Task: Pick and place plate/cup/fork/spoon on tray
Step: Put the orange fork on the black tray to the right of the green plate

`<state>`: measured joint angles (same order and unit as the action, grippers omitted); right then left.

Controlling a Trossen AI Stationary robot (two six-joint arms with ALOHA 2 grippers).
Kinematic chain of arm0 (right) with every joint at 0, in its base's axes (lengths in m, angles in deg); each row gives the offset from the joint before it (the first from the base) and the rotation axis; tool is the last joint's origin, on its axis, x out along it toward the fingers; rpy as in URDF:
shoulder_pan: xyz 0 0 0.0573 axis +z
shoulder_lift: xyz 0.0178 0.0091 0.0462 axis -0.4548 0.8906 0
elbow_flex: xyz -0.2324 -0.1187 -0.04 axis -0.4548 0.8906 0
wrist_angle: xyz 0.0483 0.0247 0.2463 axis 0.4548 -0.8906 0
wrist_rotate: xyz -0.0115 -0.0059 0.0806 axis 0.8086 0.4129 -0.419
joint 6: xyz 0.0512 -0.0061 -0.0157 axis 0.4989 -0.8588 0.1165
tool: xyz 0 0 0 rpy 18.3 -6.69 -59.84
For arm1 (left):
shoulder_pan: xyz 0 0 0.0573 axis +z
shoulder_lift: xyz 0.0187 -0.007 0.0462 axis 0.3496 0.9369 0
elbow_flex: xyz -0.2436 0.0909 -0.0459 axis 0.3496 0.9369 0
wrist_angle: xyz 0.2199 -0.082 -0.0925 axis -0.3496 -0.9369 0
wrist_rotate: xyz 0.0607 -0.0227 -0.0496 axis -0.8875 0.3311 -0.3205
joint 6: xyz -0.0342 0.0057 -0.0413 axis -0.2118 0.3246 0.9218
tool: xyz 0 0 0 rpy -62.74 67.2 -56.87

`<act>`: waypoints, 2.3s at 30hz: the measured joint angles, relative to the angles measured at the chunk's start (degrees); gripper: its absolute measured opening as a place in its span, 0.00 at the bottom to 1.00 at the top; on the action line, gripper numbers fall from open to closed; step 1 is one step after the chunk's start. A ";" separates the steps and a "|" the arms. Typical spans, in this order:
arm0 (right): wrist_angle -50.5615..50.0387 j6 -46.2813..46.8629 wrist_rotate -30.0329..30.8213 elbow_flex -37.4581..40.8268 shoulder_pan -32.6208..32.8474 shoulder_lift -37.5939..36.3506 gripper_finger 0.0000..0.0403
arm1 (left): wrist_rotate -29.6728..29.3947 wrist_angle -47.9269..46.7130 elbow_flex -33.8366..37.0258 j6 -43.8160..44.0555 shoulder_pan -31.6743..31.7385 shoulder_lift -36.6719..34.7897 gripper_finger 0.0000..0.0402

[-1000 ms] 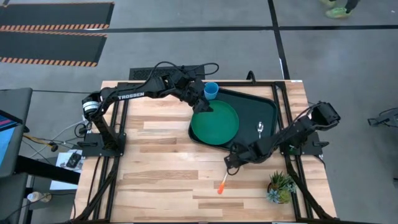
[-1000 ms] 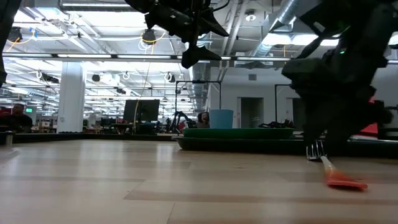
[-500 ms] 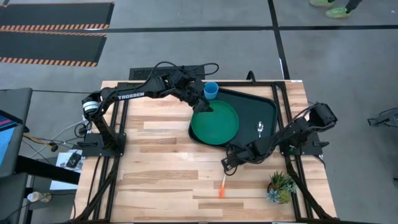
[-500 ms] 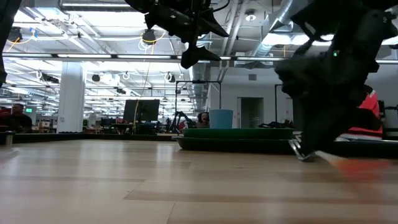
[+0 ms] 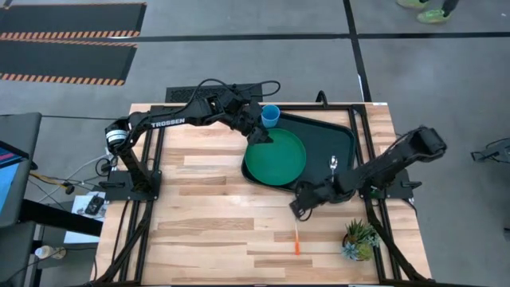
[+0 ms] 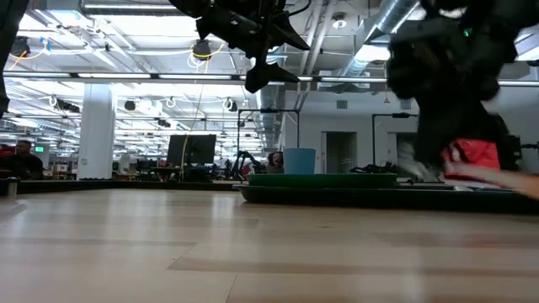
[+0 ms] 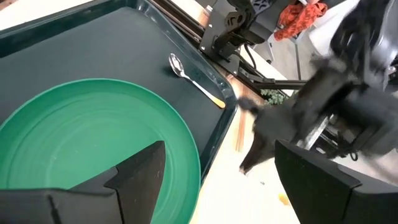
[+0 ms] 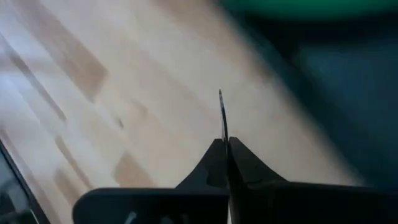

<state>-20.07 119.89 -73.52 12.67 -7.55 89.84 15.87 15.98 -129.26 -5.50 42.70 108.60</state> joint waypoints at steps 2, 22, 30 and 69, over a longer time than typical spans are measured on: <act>-1.88 -2.43 3.52 -0.04 -1.50 -4.59 0.01 | -0.02 0.02 0.00 -0.02 0.00 0.00 0.71; -10.86 -23.34 5.58 25.29 -31.59 -52.44 0.00 | -4.49 0.53 0.00 1.21 -0.02 0.00 0.71; -11.04 -36.68 -8.58 26.01 -49.56 -54.41 0.00 | -4.69 0.70 0.00 2.18 -0.02 0.00 0.71; -2.23 -40.32 -17.76 25.99 -62.42 -30.67 0.17 | -6.71 0.65 0.00 2.73 -0.02 0.00 0.71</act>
<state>-22.30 79.57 -91.28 38.66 -69.96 59.17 9.16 16.64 -129.26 -2.76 42.68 108.60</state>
